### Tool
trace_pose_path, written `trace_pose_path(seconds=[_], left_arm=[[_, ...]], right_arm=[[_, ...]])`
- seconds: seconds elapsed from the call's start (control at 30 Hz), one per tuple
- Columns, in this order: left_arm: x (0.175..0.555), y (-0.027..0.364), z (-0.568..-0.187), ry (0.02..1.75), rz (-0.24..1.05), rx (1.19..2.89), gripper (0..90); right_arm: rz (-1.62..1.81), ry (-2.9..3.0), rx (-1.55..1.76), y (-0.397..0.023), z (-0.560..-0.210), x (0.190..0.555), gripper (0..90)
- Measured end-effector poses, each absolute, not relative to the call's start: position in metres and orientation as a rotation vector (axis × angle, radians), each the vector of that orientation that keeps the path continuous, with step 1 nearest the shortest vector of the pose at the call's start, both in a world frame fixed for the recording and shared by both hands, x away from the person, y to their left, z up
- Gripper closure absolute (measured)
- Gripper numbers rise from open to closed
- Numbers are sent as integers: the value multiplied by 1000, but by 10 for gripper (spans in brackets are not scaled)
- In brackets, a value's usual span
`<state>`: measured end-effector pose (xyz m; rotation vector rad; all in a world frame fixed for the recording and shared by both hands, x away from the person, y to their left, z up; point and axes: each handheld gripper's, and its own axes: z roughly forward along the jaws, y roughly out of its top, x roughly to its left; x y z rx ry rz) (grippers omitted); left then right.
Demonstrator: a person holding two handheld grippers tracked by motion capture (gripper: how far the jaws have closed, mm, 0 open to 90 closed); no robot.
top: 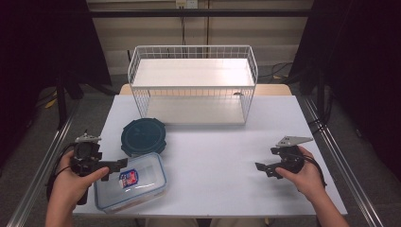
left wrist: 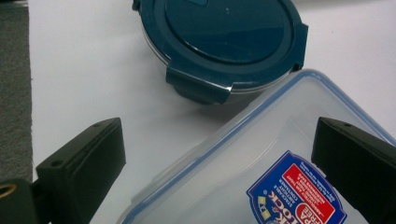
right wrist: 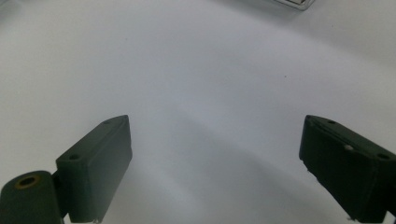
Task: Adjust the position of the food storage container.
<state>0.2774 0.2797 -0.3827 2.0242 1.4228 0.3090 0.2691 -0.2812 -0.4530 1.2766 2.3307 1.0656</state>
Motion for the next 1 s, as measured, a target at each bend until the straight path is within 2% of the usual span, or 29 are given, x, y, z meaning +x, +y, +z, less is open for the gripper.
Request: trace_pose_path(seconds=[0.2, 0.27, 0.47, 0.57, 0.8, 1.0], left_arm=[[274, 283, -387, 1452, 304, 2020, 58], [273, 285, -387, 1449, 298, 2025, 115], [269, 289, -385, 1439, 304, 1997, 159], [267, 291, -385, 1429, 306, 1998, 243], [264, 295, -387, 1408, 297, 2009, 320], [263, 297, -386, 1422, 292, 1994, 324]], right_arm=[[1073, 2341, 1263, -277, -453, 271, 92], [1075, 2341, 1255, -276, -454, 271, 92], [1079, 2353, 1242, -274, -454, 273, 92], [1078, 2354, 1237, -274, -454, 273, 92], [1074, 2352, 1243, -273, -454, 274, 92], [1073, 2358, 1235, -271, -454, 274, 92]])
